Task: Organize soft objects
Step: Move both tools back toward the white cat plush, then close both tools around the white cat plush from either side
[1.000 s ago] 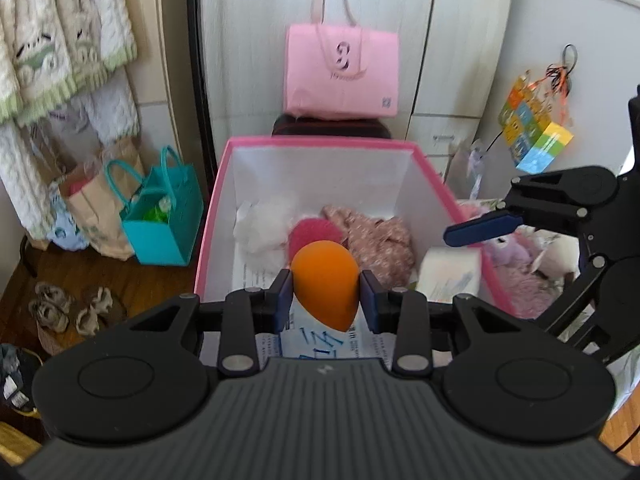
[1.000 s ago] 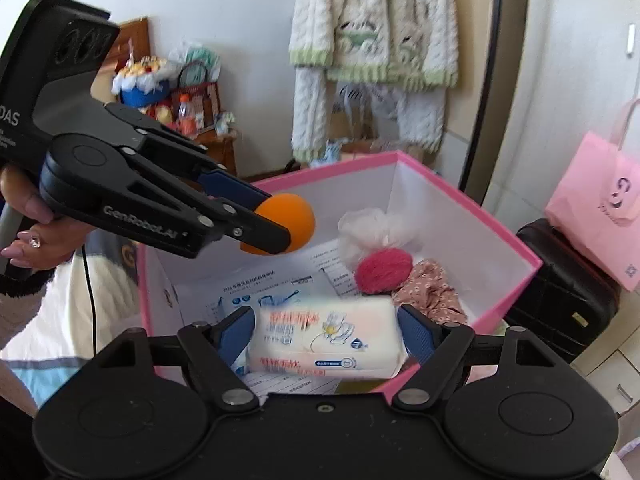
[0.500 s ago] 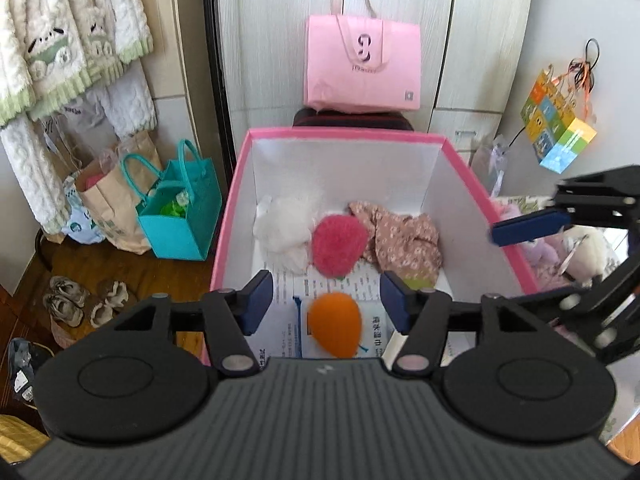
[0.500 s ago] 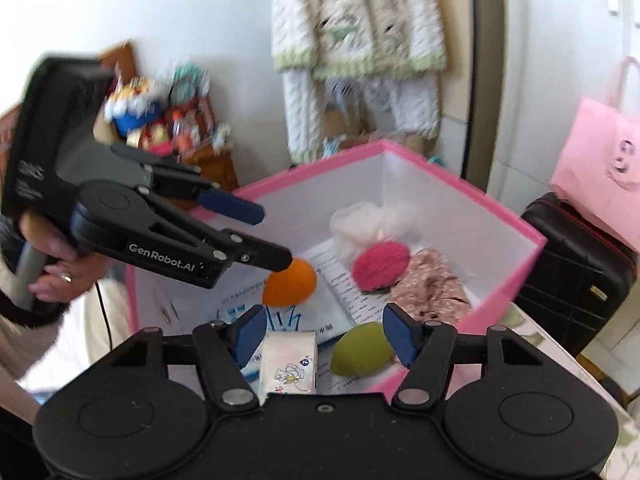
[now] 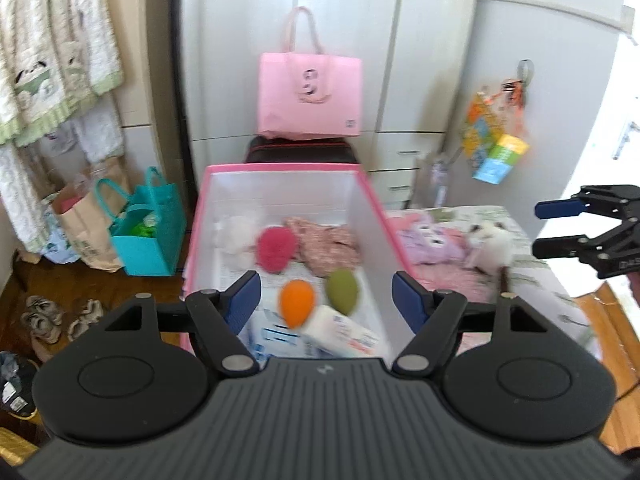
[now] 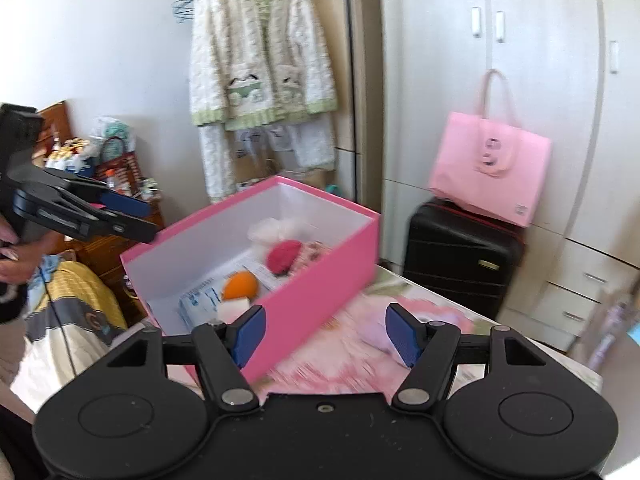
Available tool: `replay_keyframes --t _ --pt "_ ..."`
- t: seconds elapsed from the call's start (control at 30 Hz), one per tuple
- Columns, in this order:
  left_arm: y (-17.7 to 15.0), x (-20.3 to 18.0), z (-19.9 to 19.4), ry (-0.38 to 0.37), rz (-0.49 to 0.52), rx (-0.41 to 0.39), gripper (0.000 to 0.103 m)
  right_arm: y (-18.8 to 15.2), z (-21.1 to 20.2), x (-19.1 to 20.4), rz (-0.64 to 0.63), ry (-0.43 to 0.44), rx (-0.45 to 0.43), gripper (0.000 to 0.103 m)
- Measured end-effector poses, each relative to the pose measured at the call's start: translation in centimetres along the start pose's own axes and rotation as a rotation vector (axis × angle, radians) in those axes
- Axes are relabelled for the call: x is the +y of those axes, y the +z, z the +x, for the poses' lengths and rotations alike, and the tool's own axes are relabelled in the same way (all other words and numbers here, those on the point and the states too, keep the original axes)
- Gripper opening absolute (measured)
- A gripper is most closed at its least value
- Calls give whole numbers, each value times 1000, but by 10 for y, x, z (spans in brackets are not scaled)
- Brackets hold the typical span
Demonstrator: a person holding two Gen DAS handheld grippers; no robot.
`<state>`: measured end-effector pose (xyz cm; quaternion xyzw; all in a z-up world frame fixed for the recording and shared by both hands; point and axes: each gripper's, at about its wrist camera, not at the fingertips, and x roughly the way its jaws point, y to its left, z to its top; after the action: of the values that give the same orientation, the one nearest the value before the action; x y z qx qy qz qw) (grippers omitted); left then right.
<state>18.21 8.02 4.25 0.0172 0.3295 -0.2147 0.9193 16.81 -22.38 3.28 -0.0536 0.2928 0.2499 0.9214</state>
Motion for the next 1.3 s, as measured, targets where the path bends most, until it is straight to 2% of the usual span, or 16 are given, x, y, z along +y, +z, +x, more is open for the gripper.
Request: replay_keyframes --t 0.2,0.5,0.6,0.97,1.17,1.3 --pt "-4 -36 -23 -78 64 -7 76 -25 -42 -6 7 -69 -11 74" --pt "-13 -97 -26 -159 183 51 78 -58 -82 -5 3 -118 -12 78" --pt "-14 -116 -23 -182 215 68 80 -68 -90 -5 -11 -123 -9 85" --pt "-8 -165 22 -258 270 160 84 -94 -93 -23 -24 -79 1 89" --pt "-3 -180 61 -302 235 203 86 -100 -78 -42 -10 -43 2 89" --pt "-3 -186 89 -313 196 203 89 -104 -60 -56 -8 -34 0 89"
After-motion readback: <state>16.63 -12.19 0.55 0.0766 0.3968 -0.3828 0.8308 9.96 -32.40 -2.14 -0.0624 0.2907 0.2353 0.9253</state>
